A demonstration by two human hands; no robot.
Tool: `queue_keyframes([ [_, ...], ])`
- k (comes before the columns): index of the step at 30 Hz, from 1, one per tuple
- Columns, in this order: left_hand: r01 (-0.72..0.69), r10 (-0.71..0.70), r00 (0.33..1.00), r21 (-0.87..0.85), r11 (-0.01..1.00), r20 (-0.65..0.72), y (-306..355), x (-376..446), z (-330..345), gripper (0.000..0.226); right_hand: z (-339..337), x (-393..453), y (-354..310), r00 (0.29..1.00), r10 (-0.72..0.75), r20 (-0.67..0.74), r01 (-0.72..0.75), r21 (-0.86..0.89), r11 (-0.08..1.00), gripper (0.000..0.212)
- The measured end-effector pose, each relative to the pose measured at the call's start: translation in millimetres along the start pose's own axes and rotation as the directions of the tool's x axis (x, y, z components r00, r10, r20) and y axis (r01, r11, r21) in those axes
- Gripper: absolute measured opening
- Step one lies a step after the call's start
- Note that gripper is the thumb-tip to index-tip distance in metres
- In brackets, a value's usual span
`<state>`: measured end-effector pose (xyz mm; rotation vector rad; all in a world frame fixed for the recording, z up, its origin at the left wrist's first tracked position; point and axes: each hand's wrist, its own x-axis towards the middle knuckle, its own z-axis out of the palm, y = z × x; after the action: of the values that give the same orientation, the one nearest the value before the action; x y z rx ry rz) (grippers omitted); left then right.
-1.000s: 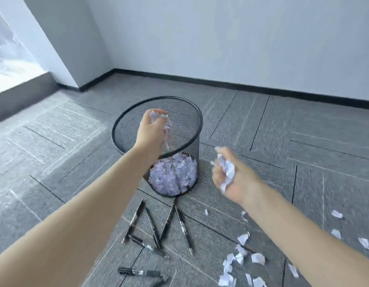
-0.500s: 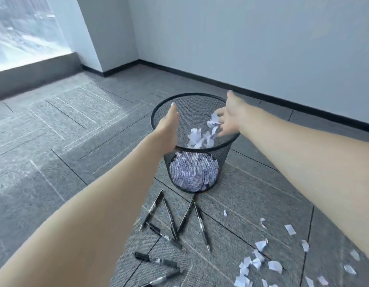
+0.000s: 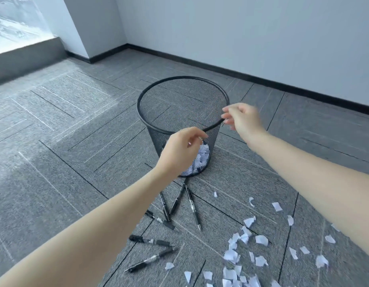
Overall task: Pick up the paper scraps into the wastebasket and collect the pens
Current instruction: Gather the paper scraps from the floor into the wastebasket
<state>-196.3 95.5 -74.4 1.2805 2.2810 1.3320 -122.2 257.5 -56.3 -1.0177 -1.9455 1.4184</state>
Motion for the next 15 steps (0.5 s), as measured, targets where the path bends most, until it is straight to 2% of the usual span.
queue_keyframes([
  [2, 0.054, -0.053, 0.997, -0.013, 0.998, 0.064, -11, -19, 18, 0.023, -16, -24, 46, 0.999, -0.039, 0.000, 0.039, -0.090, 0.995, 0.022],
  [4, 0.154, -0.154, 0.979, 0.014, 0.988, 0.133, -29, -37, 48, 0.023, -37, -57, 106, 0.999, 0.050, -0.022, -0.053, -0.223, 0.973, 0.022],
  [7, 0.279, -0.308, 0.923, 0.151, 0.949, 0.231, -59, -61, 96, 0.027, -74, -113, 195, 0.980, 0.183, -0.074, -0.197, -0.409, 0.891, 0.022],
  [9, 0.312, -0.377, 0.877, 0.245, 0.918, 0.299, -75, -68, 124, 0.031, -98, -148, 242, 0.957, 0.241, -0.162, -0.290, -0.520, 0.803, 0.028],
  [10, 0.322, -0.402, 0.858, 0.275, 0.906, 0.320, -81, -68, 136, 0.033, -107, -163, 261, 0.942, 0.277, -0.189, -0.334, -0.604, 0.723, 0.037],
  [11, 0.335, -0.427, 0.841, 0.299, 0.893, 0.333, -86, -68, 147, 0.035, -115, -175, 277, 0.923, 0.341, -0.178, -0.364, -0.690, 0.626, 0.049],
  [13, 0.387, -0.486, 0.814, 0.327, 0.862, 0.317, -93, -66, 167, 0.040, -123, -195, 304, 0.864, 0.499, -0.066, -0.337, -0.812, 0.476, 0.072],
  [15, 0.445, -0.534, 0.806, 0.332, 0.831, 0.256, -98, -66, 183, 0.044, -125, -203, 316, 0.826, 0.563, 0.032, -0.281, -0.842, 0.460, 0.077],
])
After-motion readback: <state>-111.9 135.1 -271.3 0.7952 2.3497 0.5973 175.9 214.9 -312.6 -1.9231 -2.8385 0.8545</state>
